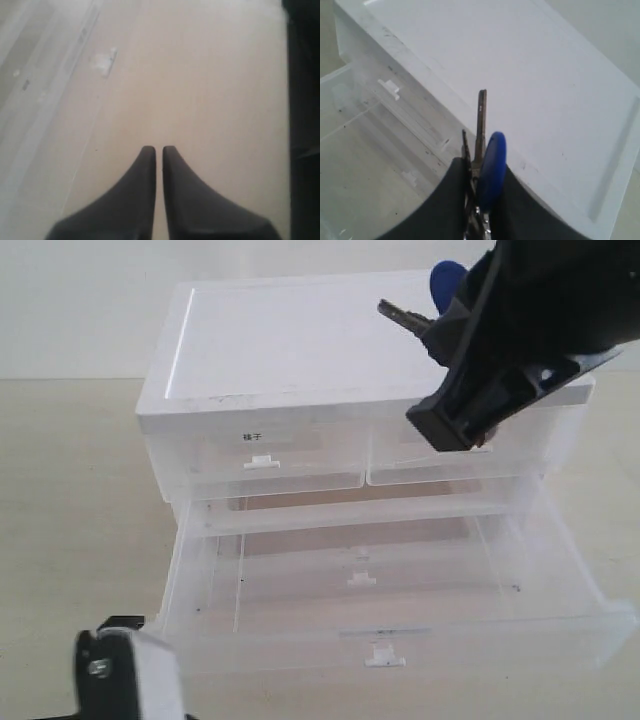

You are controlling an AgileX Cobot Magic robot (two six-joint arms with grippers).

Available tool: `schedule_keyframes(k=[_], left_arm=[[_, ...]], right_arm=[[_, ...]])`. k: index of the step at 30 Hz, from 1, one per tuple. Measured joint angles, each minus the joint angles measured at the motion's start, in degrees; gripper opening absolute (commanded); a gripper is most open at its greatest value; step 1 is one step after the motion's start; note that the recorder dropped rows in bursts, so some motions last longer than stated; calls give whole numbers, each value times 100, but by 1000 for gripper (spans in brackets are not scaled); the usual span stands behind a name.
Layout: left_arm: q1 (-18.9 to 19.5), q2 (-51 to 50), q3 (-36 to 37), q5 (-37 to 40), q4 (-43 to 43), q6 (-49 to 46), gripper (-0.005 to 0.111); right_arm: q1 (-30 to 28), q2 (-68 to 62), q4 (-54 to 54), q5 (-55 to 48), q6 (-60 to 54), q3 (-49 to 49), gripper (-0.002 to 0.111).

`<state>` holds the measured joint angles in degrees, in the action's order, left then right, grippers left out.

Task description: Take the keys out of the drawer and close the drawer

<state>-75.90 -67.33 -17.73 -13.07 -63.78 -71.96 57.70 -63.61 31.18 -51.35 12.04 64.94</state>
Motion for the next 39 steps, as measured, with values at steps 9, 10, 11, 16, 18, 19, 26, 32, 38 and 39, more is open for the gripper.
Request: schedule_keyframes(k=[9, 10, 11, 16, 18, 19, 26, 32, 38, 39], left_arm=[[0, -1264, -380, -1341, 497, 759, 4], [0, -1305, -390, -1481, 629, 896, 4], [0, -1360, -390, -1662, 795, 1058, 4], [0, -1565, -392, -2273, 1479, 1510, 4], [0, -1612, -392, -2413, 1624, 1600, 4], [15, -1622, -392, -2457, 1661, 1619, 4], [623, -1622, -392, -2662, 2081, 2145, 4], [1036, -1626, -392, -2643, 3182, 3058, 4], [1321, -1626, -392, -2643, 3379, 3280, 4], [1319, -1626, -392, -2629, 3433, 3324, 4]], right_arm=[[0, 0, -136, -89, 42, 0, 0], [0, 0, -179, -89, 42, 0, 0], [0, 0, -207, -89, 42, 0, 0], [0, 0, -288, -106, 42, 0, 0], [0, 13, -358, -104, -5, 0, 0], [0, 37, -414, -104, -50, 0, 0], [0, 272, -611, -104, -128, 0, 0], [0, 458, -661, -104, -164, 0, 0], [0, 492, -807, -104, -277, 0, 0], [0, 504, -811, -104, -287, 0, 0]])
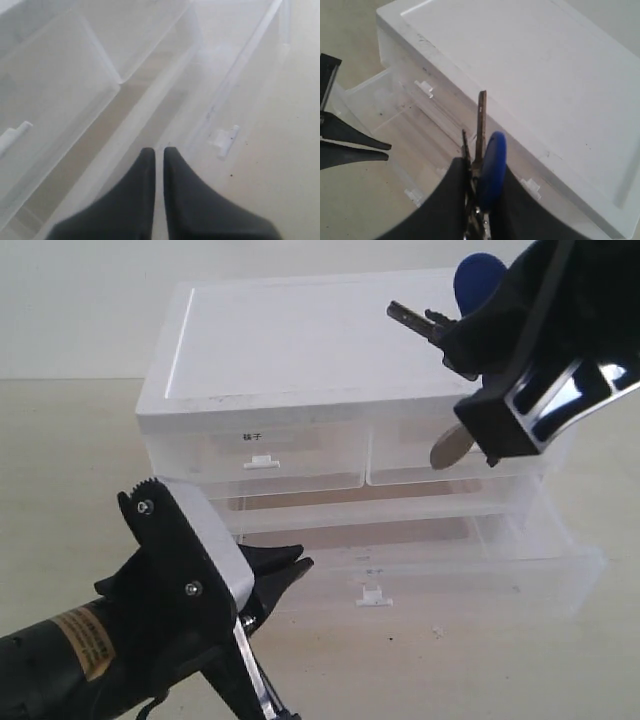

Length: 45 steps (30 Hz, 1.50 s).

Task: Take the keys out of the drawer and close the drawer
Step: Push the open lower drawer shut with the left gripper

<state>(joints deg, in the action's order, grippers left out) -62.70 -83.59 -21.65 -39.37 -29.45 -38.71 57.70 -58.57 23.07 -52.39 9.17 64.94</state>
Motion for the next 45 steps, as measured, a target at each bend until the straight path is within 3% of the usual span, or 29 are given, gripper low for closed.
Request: schedule_keyframes(k=[7, 11, 19, 34, 45], left_arm=[[-540, 10, -9, 310, 790, 242, 4], [-589, -209, -35, 319, 914, 253, 4], [-134, -1271, -648, 300, 914, 265, 4], [862, -1361, -1095, 297, 987, 201, 4], [1095, -1380, -1307, 297, 1000, 201, 4]], right_arm=[[0, 9, -49, -53, -10, 0, 0], [0, 9, -115, -76, -10, 0, 0], [0, 9, -127, -76, -21, 0, 0], [0, 9, -166, -76, -33, 0, 0], [0, 9, -166, -81, -33, 0, 0]])
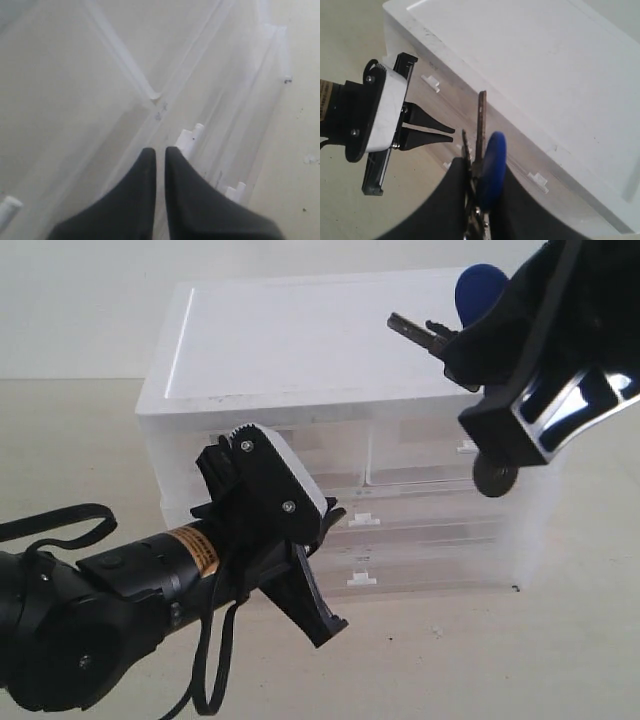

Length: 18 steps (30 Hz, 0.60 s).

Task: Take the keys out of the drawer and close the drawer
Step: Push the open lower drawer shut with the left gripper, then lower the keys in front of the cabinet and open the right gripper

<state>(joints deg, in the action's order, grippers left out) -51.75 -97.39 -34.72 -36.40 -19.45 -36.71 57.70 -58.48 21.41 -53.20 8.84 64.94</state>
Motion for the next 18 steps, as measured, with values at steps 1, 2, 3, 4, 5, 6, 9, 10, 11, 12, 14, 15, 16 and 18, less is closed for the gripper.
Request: schedule_keyframes(k=[1, 2, 3, 4, 5, 6, 9, 10, 11, 12, 14, 15, 16, 18], left_arm=[[34, 0, -15, 0, 0, 0, 4], [59, 0, -28, 0, 0, 0, 4], [82, 0, -28, 0, 0, 0, 4], [93, 0, -28, 13, 0, 0, 4], [92, 0, -28, 43, 0, 0, 4], [92, 0, -28, 58, 0, 0, 4], [93, 0, -28, 195, 14, 0, 4], [93, 0, -28, 266, 14, 0, 4], [93, 19, -28, 357, 14, 0, 4], [78, 46, -28, 465, 14, 0, 4], [-32, 181, -28, 626, 38, 0, 4], [-128, 263, -16, 651, 93, 0, 4], [-241, 393, 14, 670, 150, 0, 4], [-435, 686, 96, 710, 220, 0, 4]], right_arm=[[0, 0, 0, 0, 0, 0, 0], [0, 0, 0, 0, 0, 0, 0], [0, 0, 0, 0, 0, 0, 0], [0, 0, 0, -9, 0, 0, 0], [0, 0, 0, -19, 0, 0, 0], [0, 0, 0, -25, 0, 0, 0], [0, 0, 0, -37, 0, 0, 0], [0, 0, 0, -37, 0, 0, 0], [0, 0, 0, -37, 0, -11, 0], [0, 10, 0, -24, 0, -54, 0], [0, 3, 0, 55, 0, -200, 0], [0, 3, 0, 126, 0, -310, 0], [0, 3, 0, 208, 0, -435, 0], [0, 3, 17, 408, 0, -718, 0]])
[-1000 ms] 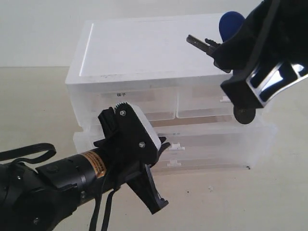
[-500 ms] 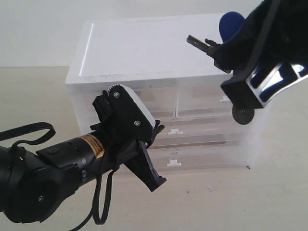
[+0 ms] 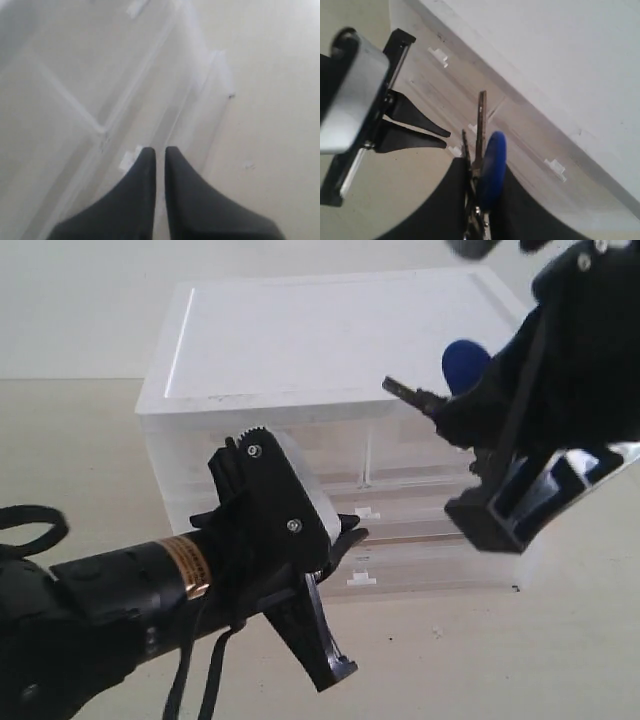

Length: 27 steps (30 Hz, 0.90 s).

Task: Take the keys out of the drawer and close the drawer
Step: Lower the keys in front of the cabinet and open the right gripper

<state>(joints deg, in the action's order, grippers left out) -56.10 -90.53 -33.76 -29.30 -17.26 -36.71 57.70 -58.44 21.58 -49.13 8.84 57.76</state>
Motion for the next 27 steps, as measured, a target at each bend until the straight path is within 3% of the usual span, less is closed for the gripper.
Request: schedule_keyframes(k=[6, 15, 27], left_arm=[[-207, 1162, 420, 18, 24, -41, 4], [-207, 2869, 1162, -24, -1313, -1004, 4], [-207, 4093, 1609, -68, -1430, -1091, 4]], right_arm=[[0, -206, 524, 495, 263, -697, 0], [0, -1547, 1119, 938, 680, -797, 0], [0, -3441, 1456, 1744, 688, -806, 0]])
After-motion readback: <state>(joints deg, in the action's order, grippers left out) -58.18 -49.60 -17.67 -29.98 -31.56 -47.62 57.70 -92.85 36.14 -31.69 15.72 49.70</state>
